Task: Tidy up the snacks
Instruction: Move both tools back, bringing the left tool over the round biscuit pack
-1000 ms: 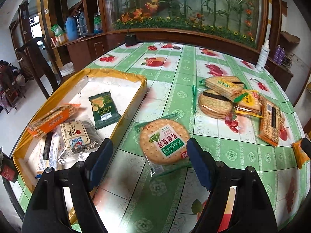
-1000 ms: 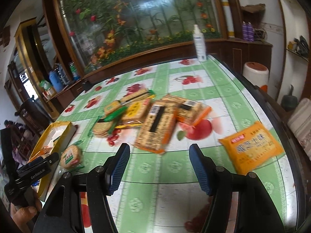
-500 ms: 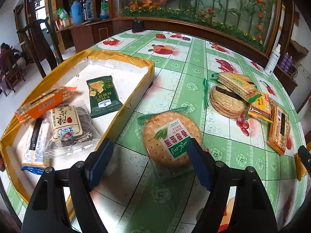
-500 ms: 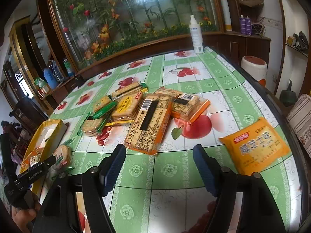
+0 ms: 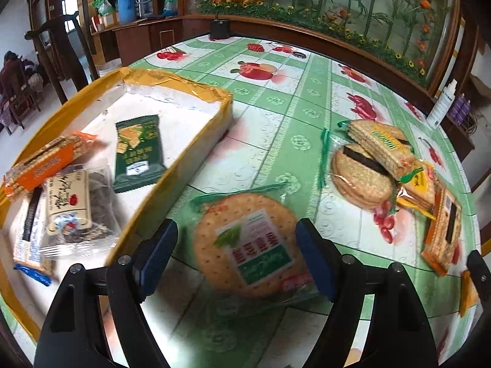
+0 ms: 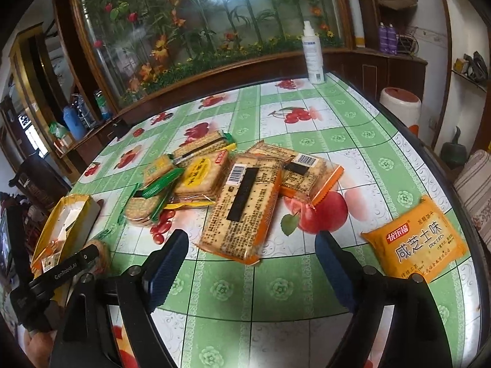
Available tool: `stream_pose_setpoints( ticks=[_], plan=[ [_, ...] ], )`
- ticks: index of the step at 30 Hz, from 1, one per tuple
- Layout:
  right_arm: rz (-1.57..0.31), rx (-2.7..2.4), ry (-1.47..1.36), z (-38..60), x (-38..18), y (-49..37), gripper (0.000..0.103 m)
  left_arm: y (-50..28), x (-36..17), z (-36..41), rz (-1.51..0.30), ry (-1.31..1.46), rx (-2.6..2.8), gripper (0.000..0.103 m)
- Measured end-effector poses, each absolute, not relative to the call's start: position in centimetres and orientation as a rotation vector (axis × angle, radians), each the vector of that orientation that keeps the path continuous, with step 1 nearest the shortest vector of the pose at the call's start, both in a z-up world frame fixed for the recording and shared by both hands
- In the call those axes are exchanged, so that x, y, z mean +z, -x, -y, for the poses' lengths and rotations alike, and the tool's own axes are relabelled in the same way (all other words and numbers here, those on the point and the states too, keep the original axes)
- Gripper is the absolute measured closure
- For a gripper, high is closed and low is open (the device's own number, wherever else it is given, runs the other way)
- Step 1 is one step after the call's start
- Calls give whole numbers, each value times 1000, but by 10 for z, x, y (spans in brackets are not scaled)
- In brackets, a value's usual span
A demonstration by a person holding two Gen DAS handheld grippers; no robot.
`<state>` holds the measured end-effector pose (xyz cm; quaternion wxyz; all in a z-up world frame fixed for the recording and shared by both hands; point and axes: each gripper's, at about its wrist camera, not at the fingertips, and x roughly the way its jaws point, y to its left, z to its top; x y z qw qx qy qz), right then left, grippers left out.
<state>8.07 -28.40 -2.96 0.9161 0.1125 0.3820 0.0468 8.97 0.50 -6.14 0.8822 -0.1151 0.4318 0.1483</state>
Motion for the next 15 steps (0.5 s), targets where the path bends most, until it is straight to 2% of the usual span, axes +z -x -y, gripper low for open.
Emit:
stream_pose_setpoints(
  ticks=[15],
  plan=[
    [-905,-47,-115,250,-58,-138,15,-100,-68,6,-904,201,307,21]
  ],
)
